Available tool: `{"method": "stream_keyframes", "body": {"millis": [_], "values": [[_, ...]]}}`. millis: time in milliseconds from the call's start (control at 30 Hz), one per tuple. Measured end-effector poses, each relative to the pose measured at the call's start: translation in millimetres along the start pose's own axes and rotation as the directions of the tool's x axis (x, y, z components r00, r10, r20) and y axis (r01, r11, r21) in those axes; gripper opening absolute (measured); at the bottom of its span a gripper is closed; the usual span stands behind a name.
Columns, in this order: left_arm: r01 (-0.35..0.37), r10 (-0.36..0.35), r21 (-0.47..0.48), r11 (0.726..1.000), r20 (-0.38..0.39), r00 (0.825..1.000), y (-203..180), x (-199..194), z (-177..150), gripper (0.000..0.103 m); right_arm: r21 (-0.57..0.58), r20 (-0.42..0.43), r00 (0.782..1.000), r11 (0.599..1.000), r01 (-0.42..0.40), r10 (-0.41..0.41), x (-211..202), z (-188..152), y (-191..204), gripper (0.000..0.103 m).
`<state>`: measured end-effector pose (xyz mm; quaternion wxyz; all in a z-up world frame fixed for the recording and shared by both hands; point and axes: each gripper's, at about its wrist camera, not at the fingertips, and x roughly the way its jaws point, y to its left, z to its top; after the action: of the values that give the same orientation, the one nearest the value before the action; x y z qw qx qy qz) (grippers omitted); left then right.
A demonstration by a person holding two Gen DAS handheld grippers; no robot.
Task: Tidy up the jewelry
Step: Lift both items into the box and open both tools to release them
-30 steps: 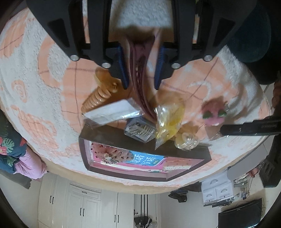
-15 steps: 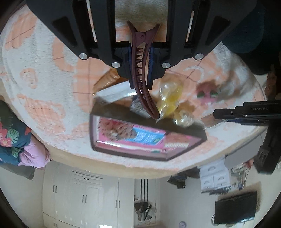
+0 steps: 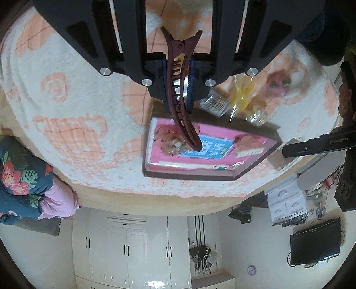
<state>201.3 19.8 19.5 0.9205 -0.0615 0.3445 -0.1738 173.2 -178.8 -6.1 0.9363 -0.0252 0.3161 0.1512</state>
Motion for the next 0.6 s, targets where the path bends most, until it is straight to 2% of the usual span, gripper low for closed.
{"method": "stream_keyframes", "body": {"millis": [233, 600], "values": [[0.022, -0.021, -0.033, 0.999, 0.021, 1.0, 0, 23, 23, 0.02, 0.021, 0.009, 1.0, 1.0, -0.003, 0.003, 21, 25, -7, 0.014], [0.043, -0.044, -0.066, 0.997, -0.02, 0.999, -2, 68, 37, 0.02, 0.05, -0.012, 1.0, 0.999, -0.006, 0.006, 65, 61, -10, 0.014]]}}
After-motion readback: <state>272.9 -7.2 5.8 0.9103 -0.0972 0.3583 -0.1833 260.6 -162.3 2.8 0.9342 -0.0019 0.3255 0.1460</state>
